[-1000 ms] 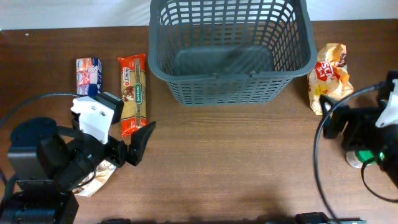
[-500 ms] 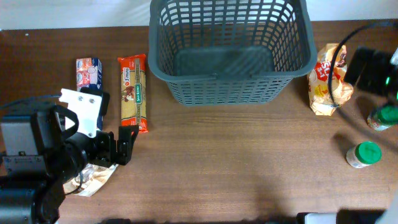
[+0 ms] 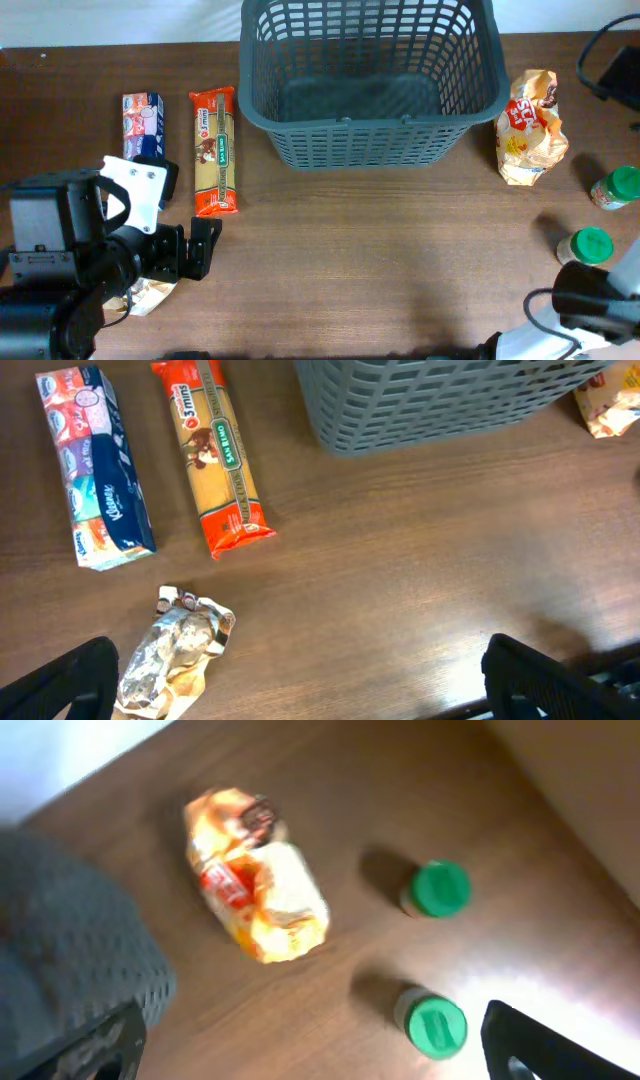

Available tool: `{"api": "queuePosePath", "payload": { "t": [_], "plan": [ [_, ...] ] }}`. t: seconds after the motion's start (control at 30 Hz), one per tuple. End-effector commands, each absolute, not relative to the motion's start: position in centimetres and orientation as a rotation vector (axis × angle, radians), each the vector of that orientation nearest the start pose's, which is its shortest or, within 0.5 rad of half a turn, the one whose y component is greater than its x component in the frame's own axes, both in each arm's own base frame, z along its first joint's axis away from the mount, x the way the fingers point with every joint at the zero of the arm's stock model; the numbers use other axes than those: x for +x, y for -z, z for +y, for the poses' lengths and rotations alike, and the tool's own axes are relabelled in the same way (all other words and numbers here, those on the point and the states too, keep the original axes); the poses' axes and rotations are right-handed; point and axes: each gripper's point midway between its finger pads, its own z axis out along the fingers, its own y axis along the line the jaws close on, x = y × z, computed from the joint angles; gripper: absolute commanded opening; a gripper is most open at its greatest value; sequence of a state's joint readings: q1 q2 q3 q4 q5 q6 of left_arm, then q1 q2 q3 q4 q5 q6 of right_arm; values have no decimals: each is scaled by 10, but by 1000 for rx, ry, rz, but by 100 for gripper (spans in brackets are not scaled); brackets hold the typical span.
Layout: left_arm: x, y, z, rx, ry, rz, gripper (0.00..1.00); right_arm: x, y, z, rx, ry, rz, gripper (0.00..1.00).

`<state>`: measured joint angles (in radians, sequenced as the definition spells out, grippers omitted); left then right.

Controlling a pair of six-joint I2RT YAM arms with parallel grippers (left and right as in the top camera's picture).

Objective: Pack container
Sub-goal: 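Raise the right arm and move the right gripper toward the orange snack bag, then lower the right gripper onto the orange snack bag and grasp it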

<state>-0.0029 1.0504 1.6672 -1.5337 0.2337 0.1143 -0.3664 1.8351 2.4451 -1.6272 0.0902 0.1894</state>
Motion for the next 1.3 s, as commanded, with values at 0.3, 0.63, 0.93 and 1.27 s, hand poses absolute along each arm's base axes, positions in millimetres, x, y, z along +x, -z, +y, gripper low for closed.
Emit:
{"api": "queuePosePath", "payload": {
  "t": [0.3, 0.63, 0.93, 1.27],
  "plan": [
    [195, -341, -37, 219, 233, 2478, 99, 390, -321, -156, 431, 205, 2596, 99],
    [194, -340, -37, 218, 230, 2485, 99, 428, -304, -148, 165, 115, 2590, 99],
    [195, -341, -35, 214, 215, 2483, 99, 443, -261, -148, 60, 61, 2694, 99],
    [191, -338, -35, 213, 218, 2502, 99, 448, -230, -147, -29, 21, 2764, 99]
  ]
}}
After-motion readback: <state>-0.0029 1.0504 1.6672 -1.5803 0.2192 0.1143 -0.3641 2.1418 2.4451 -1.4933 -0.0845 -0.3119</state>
